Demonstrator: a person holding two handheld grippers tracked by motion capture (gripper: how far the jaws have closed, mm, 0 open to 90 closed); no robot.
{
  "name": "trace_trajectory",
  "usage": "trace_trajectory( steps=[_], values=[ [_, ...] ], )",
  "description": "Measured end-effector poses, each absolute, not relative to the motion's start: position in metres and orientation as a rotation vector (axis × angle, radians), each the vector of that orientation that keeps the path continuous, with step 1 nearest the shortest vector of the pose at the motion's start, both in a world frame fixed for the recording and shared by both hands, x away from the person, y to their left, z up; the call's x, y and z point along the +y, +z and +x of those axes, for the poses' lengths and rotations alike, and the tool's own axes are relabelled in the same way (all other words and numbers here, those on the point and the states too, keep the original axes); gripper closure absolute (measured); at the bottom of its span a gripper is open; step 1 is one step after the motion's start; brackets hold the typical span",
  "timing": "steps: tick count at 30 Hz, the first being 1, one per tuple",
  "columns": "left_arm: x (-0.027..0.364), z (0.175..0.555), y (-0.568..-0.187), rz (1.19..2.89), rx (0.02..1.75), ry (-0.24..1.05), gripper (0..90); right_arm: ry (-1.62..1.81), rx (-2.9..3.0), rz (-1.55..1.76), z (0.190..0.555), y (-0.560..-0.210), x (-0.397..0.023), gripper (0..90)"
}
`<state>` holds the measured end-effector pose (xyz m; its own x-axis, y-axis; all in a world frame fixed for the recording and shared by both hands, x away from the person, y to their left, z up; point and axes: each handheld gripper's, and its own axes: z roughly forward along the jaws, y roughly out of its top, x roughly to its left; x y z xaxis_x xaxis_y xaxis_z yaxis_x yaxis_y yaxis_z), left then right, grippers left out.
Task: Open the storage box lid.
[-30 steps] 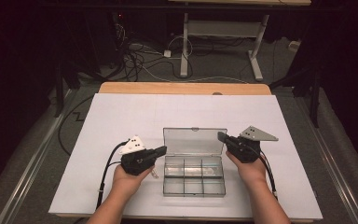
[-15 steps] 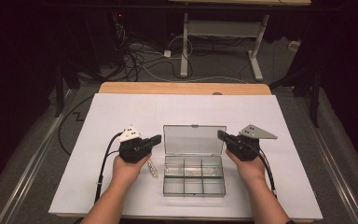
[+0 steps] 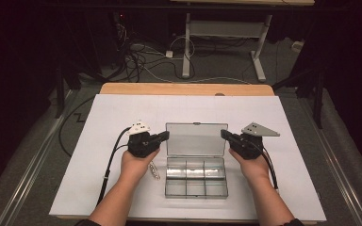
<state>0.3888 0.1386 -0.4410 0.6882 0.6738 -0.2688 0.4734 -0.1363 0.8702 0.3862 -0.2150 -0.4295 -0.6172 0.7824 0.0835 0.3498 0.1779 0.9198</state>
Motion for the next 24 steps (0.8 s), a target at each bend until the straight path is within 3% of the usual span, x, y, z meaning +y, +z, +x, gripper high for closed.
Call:
trace_trajectory(
  steps=[24],
  values=[
    [0.128,0.4,-0.461,1.825,0.983,0.196,86.8,1.329,2.131,1.133,0.399,-0.449,-0.21,90.0]
  ],
)
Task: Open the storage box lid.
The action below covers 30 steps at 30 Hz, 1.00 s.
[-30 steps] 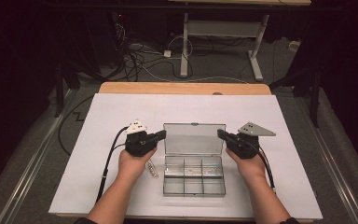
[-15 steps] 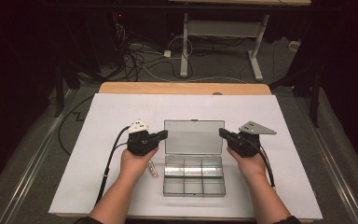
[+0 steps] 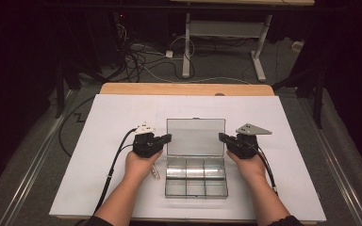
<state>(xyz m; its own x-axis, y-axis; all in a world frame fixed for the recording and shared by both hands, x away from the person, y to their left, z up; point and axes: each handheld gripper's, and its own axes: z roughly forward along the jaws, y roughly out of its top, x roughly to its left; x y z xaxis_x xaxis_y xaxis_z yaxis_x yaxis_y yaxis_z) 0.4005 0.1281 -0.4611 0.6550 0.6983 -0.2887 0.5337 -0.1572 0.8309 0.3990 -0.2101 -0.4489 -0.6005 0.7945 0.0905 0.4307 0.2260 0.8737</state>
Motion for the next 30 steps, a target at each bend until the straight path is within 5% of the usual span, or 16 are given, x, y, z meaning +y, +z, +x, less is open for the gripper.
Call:
trace_trajectory(
  steps=[30],
  values=[
    [0.116,0.417,-0.48,2.0,1.131,0.159,87.1,1.084,2.29,1.23,0.418,-0.476,-0.201,90.0]
  ],
)
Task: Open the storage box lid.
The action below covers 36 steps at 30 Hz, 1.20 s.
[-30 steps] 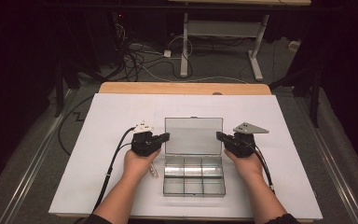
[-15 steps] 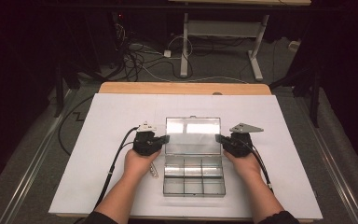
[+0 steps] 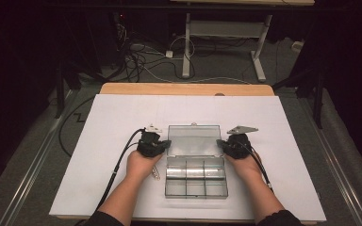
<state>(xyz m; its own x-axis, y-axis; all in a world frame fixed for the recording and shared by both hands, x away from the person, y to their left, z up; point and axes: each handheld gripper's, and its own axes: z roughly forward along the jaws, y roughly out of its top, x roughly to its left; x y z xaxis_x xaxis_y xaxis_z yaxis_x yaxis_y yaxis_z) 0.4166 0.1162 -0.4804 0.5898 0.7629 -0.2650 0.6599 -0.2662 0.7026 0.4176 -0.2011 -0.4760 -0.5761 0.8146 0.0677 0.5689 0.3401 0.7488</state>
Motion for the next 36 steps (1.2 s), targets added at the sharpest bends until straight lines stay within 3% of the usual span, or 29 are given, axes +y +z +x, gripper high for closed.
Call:
trace_trajectory(
  steps=[20,36],
  values=[
    [0.138,0.405,-0.473,2.022,1.119,0.198,87.1,1.084,2.239,1.266,0.405,-0.471,-0.222,90.0],
    [0.186,0.33,-0.46,1.994,0.991,0.263,87.0,1.203,2.209,1.131,0.335,-0.456,-0.244,90.0]
  ],
)
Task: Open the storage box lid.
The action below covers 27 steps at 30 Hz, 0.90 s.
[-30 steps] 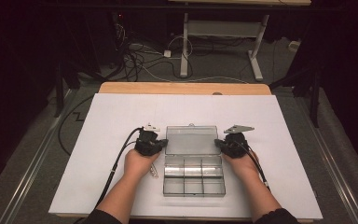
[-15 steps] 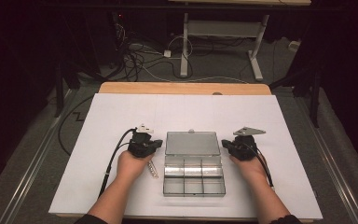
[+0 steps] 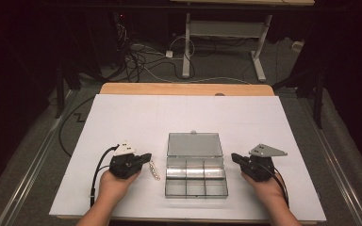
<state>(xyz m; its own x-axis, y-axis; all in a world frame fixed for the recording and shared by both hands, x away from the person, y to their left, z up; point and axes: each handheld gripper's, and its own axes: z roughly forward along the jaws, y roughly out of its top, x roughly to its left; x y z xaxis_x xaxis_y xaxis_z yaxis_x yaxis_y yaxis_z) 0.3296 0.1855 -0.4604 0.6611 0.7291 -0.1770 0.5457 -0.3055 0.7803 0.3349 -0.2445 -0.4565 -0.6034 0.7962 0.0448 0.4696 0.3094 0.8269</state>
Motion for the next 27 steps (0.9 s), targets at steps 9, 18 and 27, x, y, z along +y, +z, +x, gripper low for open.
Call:
trace_trajectory(
  steps=[9,18,27],
  values=[
    [0.192,0.295,-0.462,2.004,0.953,0.205,86.8,1.214,2.229,1.101,0.287,-0.458,-0.26,90.0],
    [0.153,0.3,-0.472,2.096,0.905,0.171,86.8,1.235,2.222,1.113,0.286,-0.461,-0.262,90.0],
    [0.143,0.302,-0.479,2.179,0.897,0.175,86.8,1.243,2.22,1.111,0.286,-0.461,-0.263,90.0]
  ],
)
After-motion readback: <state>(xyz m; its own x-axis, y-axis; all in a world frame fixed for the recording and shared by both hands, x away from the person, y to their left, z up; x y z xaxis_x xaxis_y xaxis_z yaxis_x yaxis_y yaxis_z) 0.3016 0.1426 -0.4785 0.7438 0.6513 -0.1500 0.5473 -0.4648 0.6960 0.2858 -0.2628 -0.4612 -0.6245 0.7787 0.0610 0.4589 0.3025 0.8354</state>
